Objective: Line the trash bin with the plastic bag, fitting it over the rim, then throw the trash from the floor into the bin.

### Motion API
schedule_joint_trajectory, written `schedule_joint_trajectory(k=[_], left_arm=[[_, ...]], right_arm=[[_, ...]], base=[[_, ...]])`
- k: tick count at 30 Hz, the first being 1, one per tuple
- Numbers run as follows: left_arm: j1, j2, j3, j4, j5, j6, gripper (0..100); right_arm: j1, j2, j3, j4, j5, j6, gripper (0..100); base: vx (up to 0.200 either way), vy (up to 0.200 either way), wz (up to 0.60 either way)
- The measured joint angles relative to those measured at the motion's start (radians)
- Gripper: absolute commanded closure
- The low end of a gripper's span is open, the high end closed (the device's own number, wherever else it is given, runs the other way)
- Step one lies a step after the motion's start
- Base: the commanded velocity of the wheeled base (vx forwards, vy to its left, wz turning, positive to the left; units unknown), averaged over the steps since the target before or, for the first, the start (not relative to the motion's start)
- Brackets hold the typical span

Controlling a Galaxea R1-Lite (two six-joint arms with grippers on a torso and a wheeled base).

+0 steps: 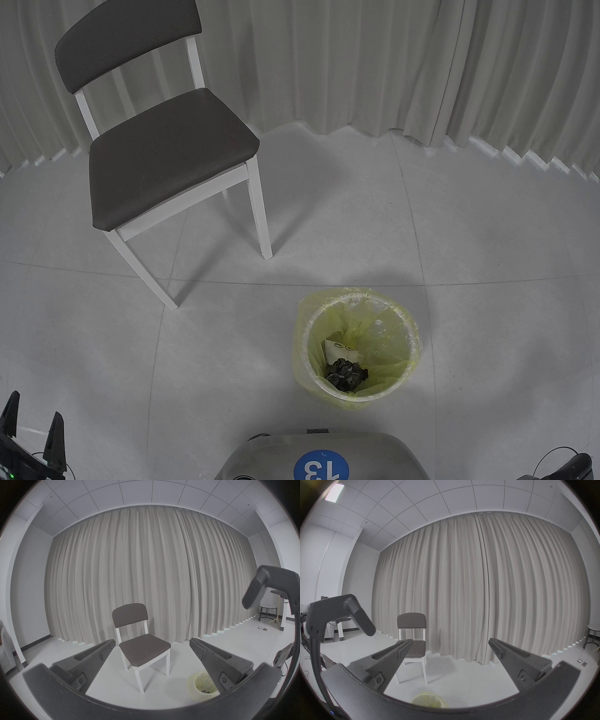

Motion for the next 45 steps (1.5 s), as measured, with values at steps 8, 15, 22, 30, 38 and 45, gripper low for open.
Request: schedule_joint_trajectory(k=[8,15,22,30,38,45], left_arm=[[0.000,0.000,0.046,-0.016,0.005,-0.017,0],[0.000,0.000,0.048,0.005,-0.004,0.003,0],[0.001,0.000,0.049,0.007,-0.006,0.005,0],[0.001,0.000,0.049,0.007,-0.007,0.003,0],[0.002,0.001,0.049,0.007,-0.007,0.005,0],[0.002,0.001,0.049,0.007,-0.006,0.005,0]], right_arm=[[-0.002,0.047,0.261,-0.185,-0.001,0.035,0],[-0.002,0.050,0.410,-0.229,0.000,0.109,0],[0.000,-0.002,0.509,-0.230,0.001,0.129,0],[0.003,-0.066,0.605,-0.234,-0.021,0.126,0],[0.004,-0.082,0.699,-0.345,-0.086,0.021,0],[0.004,-0.085,0.736,-0.332,-0.195,-0.042,0]], base=[[0.000,0.000,0.00],[0.000,0.000,0.00],[0.000,0.000,0.00],[0.000,0.000,0.00],[0.000,0.000,0.00],[0.000,0.000,0.00]])
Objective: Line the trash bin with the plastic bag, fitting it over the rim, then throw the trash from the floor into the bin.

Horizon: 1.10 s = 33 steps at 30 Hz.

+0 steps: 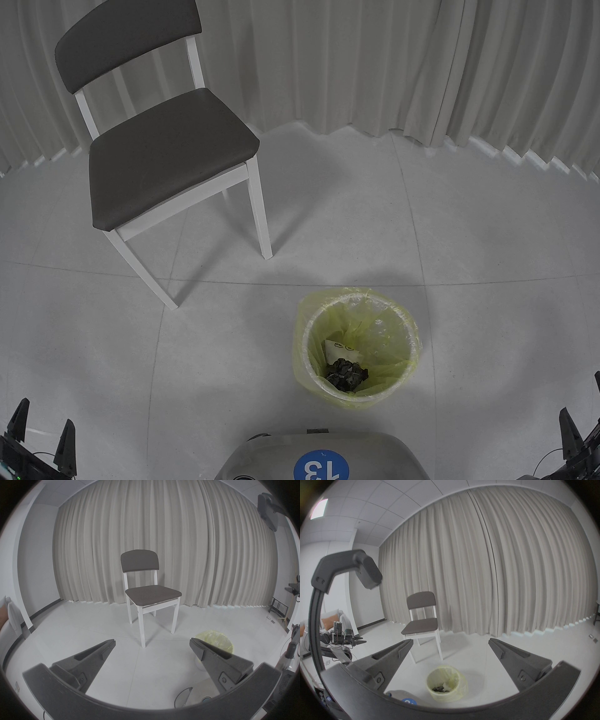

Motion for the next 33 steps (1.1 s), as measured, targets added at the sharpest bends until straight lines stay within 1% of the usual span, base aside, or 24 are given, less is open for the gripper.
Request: schedule_joint_trajectory(k=[4,7,10,11,13,15,18,20,22,24,28,33], left_arm=[[0.000,0.000,0.000,0.000,0.000,-0.001,0],[0.000,0.000,0.000,0.000,0.000,-0.001,0],[0.000,0.001,0.000,0.000,0.000,0.000,0],[0.000,0.001,0.000,0.000,0.000,0.000,0],[0.000,0.001,0.000,0.000,0.000,0.002,0],[0.000,0.001,0.000,0.000,0.000,0.002,0],[0.000,0.001,0.000,0.000,0.000,0.003,0],[0.000,0.001,0.000,0.000,0.000,0.004,0],[0.000,0.001,0.000,0.000,0.000,0.007,0],[0.000,0.001,0.000,0.000,0.000,0.008,0],[0.000,0.001,0.000,0.001,0.000,0.007,0],[0.000,0.001,0.000,0.001,0.000,0.007,0]], right_arm=[[0.000,0.000,0.003,0.004,-0.024,0.027,0],[0.000,-0.001,0.004,0.004,-0.074,0.030,0],[-0.001,-0.001,0.004,0.004,-0.155,0.006,0],[-0.001,-0.001,0.004,0.004,-0.172,-0.003,0],[-0.001,-0.001,0.004,0.004,-0.179,-0.008,0],[-0.001,-0.001,0.004,0.004,-0.156,-0.006,0],[-0.001,-0.001,0.004,0.005,-0.059,-0.008,0],[-0.002,-0.001,0.004,0.005,0.006,-0.023,0],[-0.002,-0.001,0.004,0.006,0.044,-0.049,0],[-0.002,-0.001,0.004,0.006,0.044,-0.064,0],[-0.002,-0.001,0.004,0.006,0.004,-0.096,0],[-0.002,-0.001,0.004,0.012,0.009,-0.180,0]], base=[[0.000,0.000,0.00],[0.000,0.000,0.00],[0.000,0.000,0.00],[0.000,0.000,0.00],[0.000,0.000,0.00],[0.000,0.000,0.00],[0.000,0.000,0.00],[0.000,0.000,0.00],[0.000,0.000,0.00],[0.000,0.000,0.00],[0.000,0.000,0.00],[0.000,0.000,0.00]])
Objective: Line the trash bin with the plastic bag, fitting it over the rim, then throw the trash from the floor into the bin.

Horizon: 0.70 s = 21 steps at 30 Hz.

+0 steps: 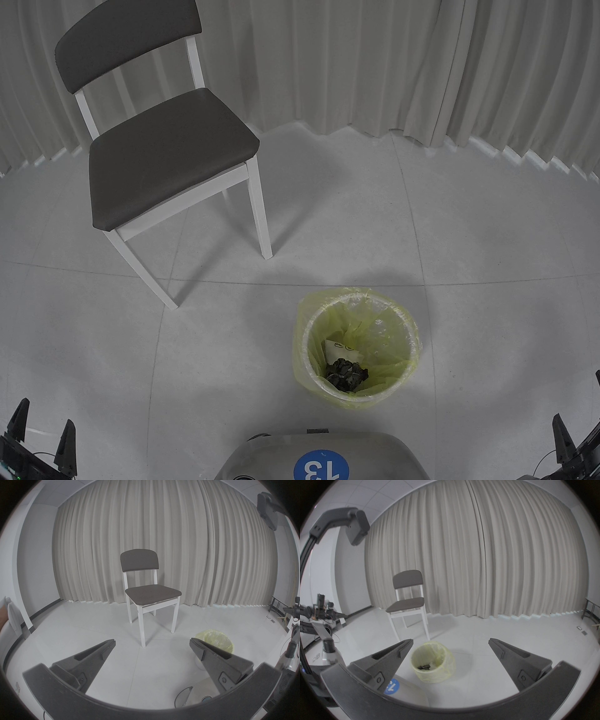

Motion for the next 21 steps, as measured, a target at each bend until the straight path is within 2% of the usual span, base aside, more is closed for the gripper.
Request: schedule_joint_trajectory(k=[2,6,11,21], left_arm=[[0.000,0.000,0.000,0.000,0.000,0.000,0],[0.000,0.000,0.000,0.000,0.000,0.000,0],[0.000,0.000,0.000,0.000,0.000,-0.003,0],[-0.002,0.000,0.000,0.001,0.000,0.002,0]], right_arm=[[0.000,0.000,0.000,0.008,-0.002,0.004,0],[0.000,0.000,0.000,0.025,-0.088,0.054,0],[-0.001,0.000,0.000,0.076,-0.160,0.183,0],[0.000,0.001,0.000,0.084,-0.170,0.192,0]], base=[[0.000,0.000,0.00],[0.000,0.000,0.00],[0.000,0.000,0.00],[0.000,0.000,0.00]])
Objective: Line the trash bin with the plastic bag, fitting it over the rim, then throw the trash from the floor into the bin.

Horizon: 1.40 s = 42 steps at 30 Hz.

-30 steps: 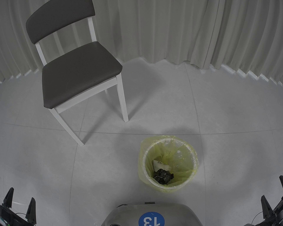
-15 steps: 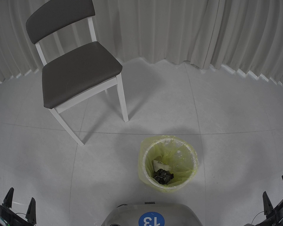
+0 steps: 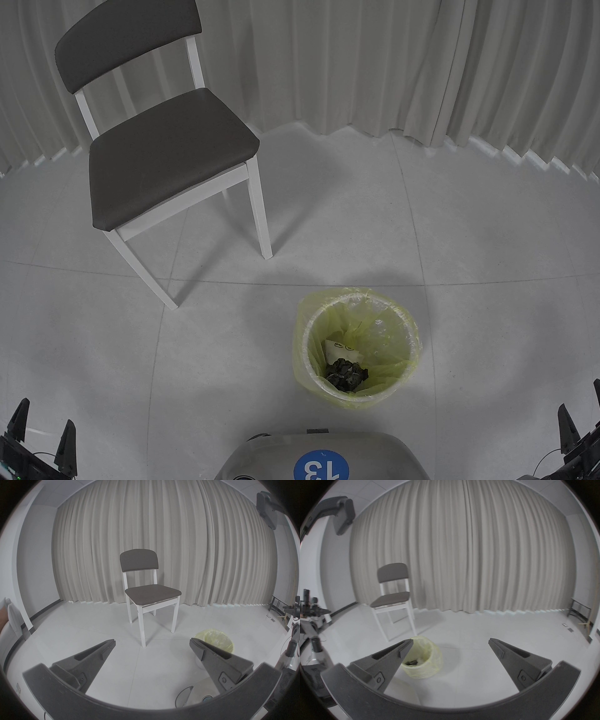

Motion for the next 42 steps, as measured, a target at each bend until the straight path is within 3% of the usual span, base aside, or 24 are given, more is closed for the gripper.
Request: schedule_joint_trajectory(k=[42], left_arm=[[0.000,0.001,0.000,0.000,0.000,0.000,0]], right_arm=[[0.000,0.000,0.000,0.000,0.000,0.000,0]], base=[[0.000,0.000,0.00]])
